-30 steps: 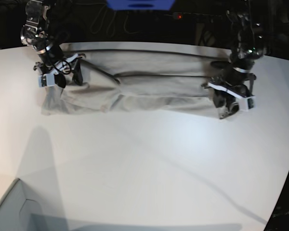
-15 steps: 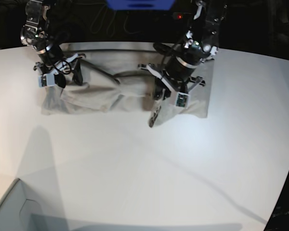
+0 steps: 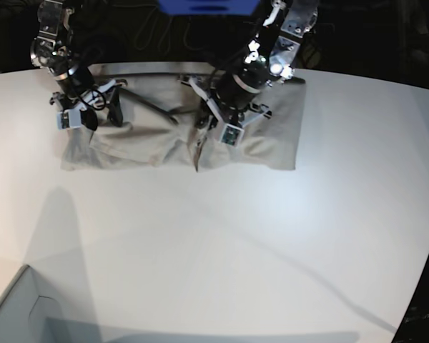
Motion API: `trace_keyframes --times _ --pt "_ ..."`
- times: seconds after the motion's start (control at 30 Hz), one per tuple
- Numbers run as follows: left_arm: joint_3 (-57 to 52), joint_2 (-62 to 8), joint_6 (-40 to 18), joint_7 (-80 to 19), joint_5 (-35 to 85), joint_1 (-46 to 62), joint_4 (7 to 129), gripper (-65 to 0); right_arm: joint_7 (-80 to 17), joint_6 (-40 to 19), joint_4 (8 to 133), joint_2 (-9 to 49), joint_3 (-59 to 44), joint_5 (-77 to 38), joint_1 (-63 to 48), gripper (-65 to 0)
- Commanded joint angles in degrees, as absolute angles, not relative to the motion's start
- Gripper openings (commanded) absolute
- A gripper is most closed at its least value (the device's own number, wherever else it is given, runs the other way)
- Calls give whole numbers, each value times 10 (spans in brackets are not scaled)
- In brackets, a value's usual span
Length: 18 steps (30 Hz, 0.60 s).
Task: Layout the t-shirt on the table in an organized manner, then fold the t-shirt properly
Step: 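Grasp the strip's end with the left gripper and fold it toward the right gripper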
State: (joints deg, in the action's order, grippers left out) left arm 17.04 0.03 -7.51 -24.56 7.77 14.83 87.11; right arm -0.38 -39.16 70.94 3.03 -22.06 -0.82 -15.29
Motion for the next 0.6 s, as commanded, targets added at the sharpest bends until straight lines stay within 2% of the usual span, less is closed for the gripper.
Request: trace_keyframes --times 0.0,0.4,0.57 --pt "175 5 -79 -233 83 138 879 -650 -21 -400 712 34 -221 0 -157 -284" --pt "207 24 -78 -233 81 116 874 -650 -21 -400 713 33 -221 0 -160 -284" --pt "209 24 -78 -233 81 94 819 -650 -21 -400 713 33 -221 0 -159 -284"
